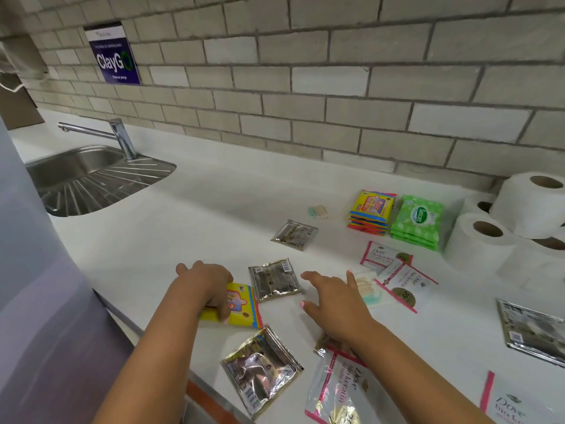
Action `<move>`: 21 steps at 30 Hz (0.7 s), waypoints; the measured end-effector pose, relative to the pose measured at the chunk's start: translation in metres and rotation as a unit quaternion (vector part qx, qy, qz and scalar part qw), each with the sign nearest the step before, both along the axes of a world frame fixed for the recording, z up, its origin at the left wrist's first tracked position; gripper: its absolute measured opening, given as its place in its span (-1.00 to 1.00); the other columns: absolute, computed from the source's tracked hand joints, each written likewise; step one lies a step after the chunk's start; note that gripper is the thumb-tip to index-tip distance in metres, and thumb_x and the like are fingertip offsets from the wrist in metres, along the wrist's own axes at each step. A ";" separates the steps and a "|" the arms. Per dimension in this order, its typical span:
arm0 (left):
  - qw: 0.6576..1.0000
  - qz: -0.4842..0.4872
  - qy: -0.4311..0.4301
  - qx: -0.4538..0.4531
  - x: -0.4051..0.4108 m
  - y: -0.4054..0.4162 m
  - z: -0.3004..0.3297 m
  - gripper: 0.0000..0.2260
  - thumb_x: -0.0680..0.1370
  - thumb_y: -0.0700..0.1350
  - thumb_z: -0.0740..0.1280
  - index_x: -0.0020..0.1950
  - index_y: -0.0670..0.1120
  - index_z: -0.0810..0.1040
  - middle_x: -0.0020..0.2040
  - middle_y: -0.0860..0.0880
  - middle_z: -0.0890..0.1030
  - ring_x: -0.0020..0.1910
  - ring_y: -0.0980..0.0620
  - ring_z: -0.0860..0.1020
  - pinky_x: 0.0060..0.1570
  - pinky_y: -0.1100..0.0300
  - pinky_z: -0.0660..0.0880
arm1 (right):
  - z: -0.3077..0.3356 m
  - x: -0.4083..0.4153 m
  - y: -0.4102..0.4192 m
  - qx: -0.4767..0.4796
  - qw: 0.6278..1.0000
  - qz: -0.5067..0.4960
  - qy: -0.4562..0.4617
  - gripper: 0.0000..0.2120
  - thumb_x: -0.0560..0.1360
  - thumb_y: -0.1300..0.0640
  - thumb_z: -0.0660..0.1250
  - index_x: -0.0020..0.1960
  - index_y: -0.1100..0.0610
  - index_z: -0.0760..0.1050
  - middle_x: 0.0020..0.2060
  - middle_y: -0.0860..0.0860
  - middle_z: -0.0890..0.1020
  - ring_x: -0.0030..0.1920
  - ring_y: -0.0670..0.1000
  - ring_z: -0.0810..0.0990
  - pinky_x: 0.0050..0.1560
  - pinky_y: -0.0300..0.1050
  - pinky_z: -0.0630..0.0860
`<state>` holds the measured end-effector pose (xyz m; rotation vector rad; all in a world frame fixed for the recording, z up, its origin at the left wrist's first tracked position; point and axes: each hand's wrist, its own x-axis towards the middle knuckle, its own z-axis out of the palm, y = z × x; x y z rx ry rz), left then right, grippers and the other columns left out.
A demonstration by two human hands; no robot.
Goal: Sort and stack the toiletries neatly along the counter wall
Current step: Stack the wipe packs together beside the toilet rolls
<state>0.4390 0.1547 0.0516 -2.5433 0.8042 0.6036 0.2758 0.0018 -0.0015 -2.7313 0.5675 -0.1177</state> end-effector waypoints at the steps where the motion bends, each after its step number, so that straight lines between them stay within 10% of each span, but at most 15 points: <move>1: 1.000 0.002 -0.002 0.003 0.001 0.000 0.005 -0.31 0.30 0.06 0.49 0.39 0.15 0.33 0.32 0.05 0.43 0.34 -0.05 0.31 0.20 -0.03 0.21 | 0.000 0.000 0.000 0.004 1.000 -0.001 -0.001 -0.53 0.56 -0.08 0.19 0.43 -0.09 0.20 0.29 -0.05 0.49 0.32 0.00 0.40 0.48 0.13 -0.18; 11: 0.979 0.008 0.064 -0.193 0.010 -0.019 0.036 -0.23 0.18 0.13 0.50 0.36 0.05 0.36 0.18 0.04 0.50 0.13 0.01 0.50 0.18 0.05 0.43 | 0.008 0.000 -0.015 0.086 0.995 -0.033 -0.048 -0.61 0.51 0.24 0.18 0.28 -0.05 0.39 0.21 -0.10 0.55 0.26 -0.05 0.46 0.48 0.02 -0.10; 15: 0.914 0.045 0.155 -0.373 0.000 -0.049 0.036 -0.28 0.15 0.09 0.50 0.28 0.01 0.43 0.06 0.04 0.55 -0.01 0.02 0.58 -0.07 0.16 0.52 | 0.012 0.003 -0.026 0.228 0.967 -0.058 -0.094 -0.68 0.36 0.26 0.26 0.06 -0.02 0.37 0.03 -0.09 0.60 0.03 -0.02 0.54 0.14 -0.04 0.47; 21: 0.813 0.100 0.238 -0.522 -0.014 -0.114 0.019 -0.64 0.14 0.10 0.48 -0.12 0.05 0.55 -0.16 -0.03 0.67 -0.26 0.00 0.64 -0.11 0.08 0.61 | 0.028 0.013 -0.043 0.457 0.869 -0.098 -0.164 -0.31 0.38 0.09 0.47 0.36 -0.07 0.14 -0.07 -0.02 0.66 -0.02 -0.03 0.63 0.00 -0.14 0.51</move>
